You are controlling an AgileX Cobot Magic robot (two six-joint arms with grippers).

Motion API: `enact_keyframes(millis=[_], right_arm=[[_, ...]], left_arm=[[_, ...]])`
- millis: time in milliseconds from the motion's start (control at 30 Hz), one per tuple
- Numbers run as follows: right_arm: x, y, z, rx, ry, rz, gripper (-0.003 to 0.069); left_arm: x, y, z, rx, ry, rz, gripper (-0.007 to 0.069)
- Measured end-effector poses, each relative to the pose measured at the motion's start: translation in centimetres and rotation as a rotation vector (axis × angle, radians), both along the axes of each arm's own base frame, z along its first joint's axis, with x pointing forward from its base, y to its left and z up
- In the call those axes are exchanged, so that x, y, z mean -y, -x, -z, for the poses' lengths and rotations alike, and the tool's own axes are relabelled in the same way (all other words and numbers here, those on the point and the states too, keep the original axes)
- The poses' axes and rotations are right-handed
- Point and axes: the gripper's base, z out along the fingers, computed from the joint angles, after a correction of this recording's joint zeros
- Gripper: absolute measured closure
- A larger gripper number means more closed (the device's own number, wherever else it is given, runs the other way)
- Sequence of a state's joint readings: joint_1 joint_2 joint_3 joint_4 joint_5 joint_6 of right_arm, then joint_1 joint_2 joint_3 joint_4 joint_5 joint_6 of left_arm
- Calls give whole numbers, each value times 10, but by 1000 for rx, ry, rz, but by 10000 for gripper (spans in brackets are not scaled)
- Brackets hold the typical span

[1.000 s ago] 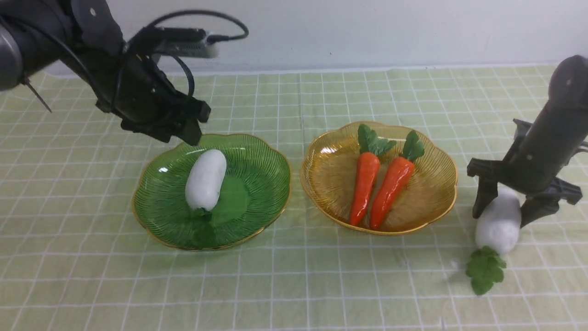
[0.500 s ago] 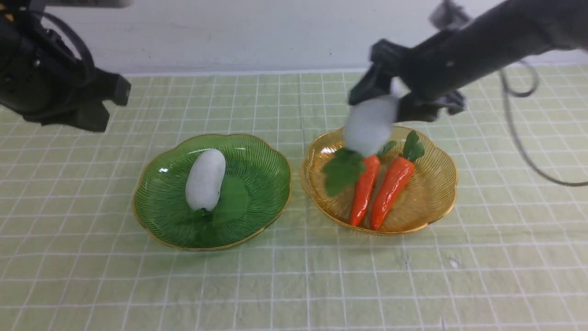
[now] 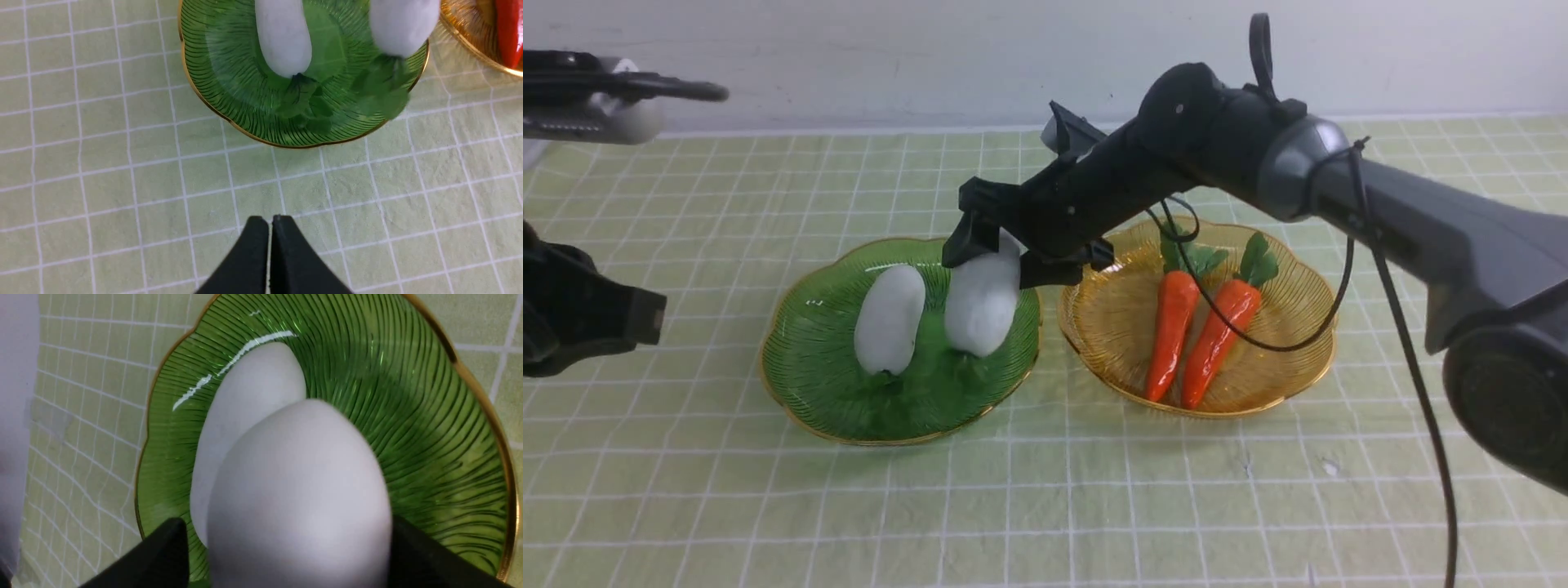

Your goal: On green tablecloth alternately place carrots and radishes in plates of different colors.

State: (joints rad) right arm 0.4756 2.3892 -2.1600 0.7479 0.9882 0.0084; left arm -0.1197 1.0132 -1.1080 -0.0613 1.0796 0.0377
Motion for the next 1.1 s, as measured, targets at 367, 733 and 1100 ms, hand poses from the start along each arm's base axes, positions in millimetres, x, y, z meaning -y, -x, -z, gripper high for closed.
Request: enact_keyframes(millis=[367,733,1100], right_arm=[[60,0,-124,254,77,-57,312],[139,160,-342,802,197,129,671],[230,320,-310,923,340,297,673]], left_arm=[[-10,54,-27,149,-18,-9,632],[-16,103,-44,313,0,-14,632],[-14,101,-53,422,36,-11,632]])
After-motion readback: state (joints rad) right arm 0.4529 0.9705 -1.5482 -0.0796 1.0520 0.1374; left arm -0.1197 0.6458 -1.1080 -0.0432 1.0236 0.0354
